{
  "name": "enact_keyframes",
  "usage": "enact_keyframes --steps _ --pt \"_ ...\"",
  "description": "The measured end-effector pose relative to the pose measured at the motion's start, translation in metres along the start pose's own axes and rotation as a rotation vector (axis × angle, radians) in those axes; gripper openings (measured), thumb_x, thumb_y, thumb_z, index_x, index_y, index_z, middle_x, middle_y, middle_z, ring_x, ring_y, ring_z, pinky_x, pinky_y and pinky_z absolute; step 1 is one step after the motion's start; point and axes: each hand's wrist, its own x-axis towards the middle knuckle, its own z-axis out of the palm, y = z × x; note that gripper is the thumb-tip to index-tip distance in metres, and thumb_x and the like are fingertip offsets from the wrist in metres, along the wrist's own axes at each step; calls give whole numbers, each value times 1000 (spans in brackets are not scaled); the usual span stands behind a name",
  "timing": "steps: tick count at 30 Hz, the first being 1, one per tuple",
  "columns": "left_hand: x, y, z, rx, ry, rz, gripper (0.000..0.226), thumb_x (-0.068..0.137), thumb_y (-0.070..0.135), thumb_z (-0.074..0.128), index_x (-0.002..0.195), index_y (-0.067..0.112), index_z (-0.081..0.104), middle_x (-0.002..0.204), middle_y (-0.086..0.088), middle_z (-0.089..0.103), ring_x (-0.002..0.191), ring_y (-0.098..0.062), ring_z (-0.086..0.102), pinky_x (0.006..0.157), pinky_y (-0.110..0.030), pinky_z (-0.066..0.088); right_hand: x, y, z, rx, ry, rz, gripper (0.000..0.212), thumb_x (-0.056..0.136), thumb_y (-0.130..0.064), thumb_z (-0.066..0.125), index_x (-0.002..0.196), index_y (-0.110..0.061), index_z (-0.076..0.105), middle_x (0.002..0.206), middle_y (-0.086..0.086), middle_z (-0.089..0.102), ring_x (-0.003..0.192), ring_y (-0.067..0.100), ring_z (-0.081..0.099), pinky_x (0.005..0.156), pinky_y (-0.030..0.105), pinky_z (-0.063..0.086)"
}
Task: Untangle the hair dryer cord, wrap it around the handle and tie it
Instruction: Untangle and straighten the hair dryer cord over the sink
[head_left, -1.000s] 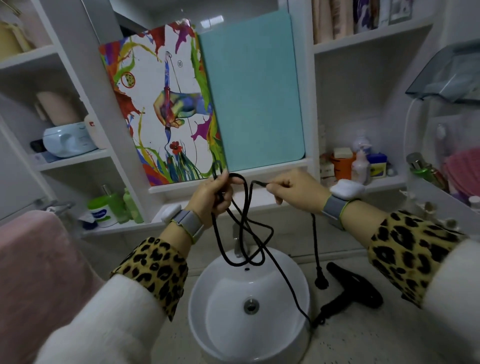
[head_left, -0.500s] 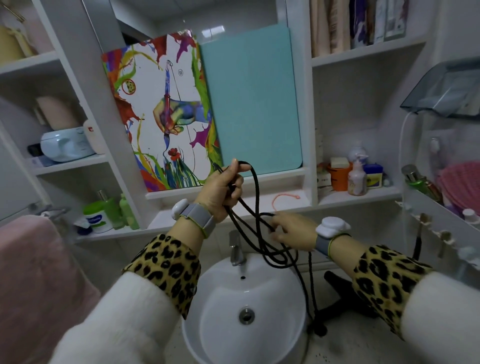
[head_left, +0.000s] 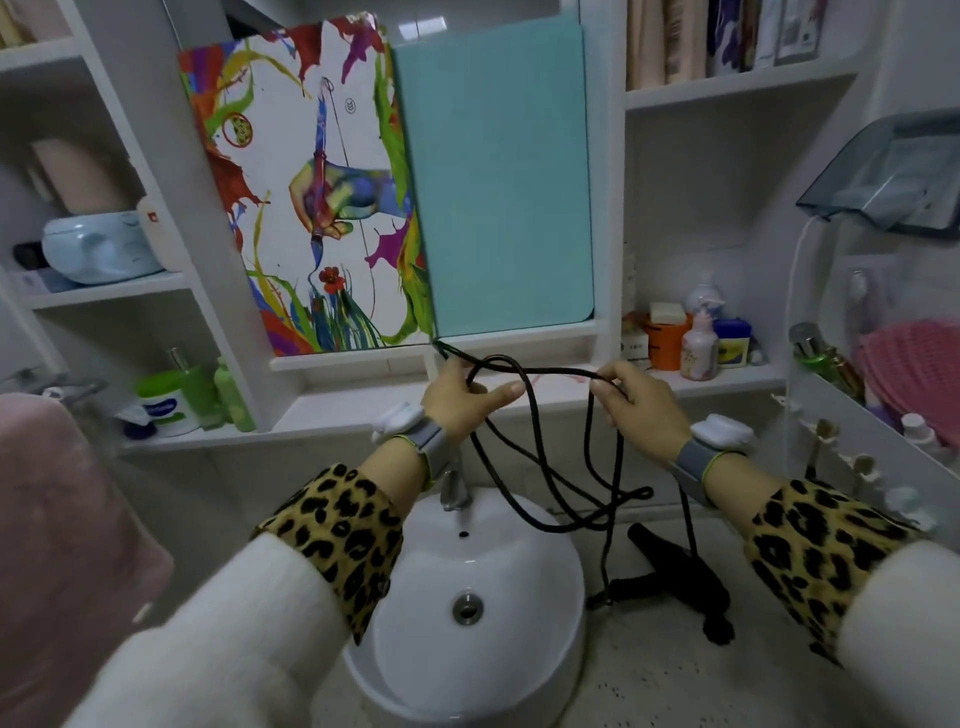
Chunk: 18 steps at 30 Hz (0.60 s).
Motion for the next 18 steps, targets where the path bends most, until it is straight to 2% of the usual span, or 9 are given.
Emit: enact_keyframes --steps 3,4,6,7,9,10,12,15,18 --pt "-16 -2 23 161 246 -91 85 74 51 77 136 6 43 130 -15 53 120 -35 50 100 -44 44 -3 7 -7 49 73 45 10 96 -33 50 92 -26 55 63 -2 62 65 18 61 65 33 47" --pt "-26 0 30 177 339 29 75 77 42 77 135 5 45 129 -17 51 120 -36 47 101 -44 42 -3 8 -9 71 85 60 10 96 -33 50 92 -25 55 63 -2 62 64 16 60 65 32 46" --pt "-46 8 43 206 449 495 49 80 26 75 120 4 56 115 -16 56 108 -32 51 92 -41 43 -4 8 -11 107 89 85 13 97 -32 49 94 -21 55 64 0 63 64 16 59 66 32 45" --pt "-56 13 51 229 406 738 37 81 22 75 111 4 62 107 -15 59 100 -31 54 86 -40 45 -5 8 -13 117 88 89 15 97 -32 48 94 -20 55 64 2 63 65 16 58 66 32 45" --pt "-71 20 69 368 128 1052 26 82 22 75 98 3 68 96 -15 64 88 -33 59 74 -40 49 -7 3 -12 132 83 78 15 97 -31 47 96 -18 55 65 3 63 65 16 57 64 31 43" --pt "-76 24 81 473 -50 1061 29 84 24 74 100 1 68 96 -17 65 88 -34 61 72 -40 51 -8 1 -11 135 85 76 14 97 -30 47 96 -18 55 65 3 63 65 16 57 63 30 42" --pt "-83 28 107 713 -326 818 41 90 27 66 122 3 59 114 -19 59 100 -36 58 74 -44 52 -10 -2 -11 143 93 80 14 98 -30 47 96 -18 54 65 4 63 65 17 57 63 30 42" --pt "-85 16 127 922 -448 630 38 98 16 50 135 9 42 124 -18 47 95 -40 60 64 -43 48 -12 0 -17 141 103 81 15 98 -28 46 97 -16 55 66 5 64 69 21 60 69 33 45" --pt "-83 -6 122 937 -462 751 32 101 22 44 132 14 47 115 -16 51 79 -39 60 57 -38 43 -14 14 -26 111 122 105 14 99 -27 46 98 -16 55 69 1 67 73 19 61 67 31 44"
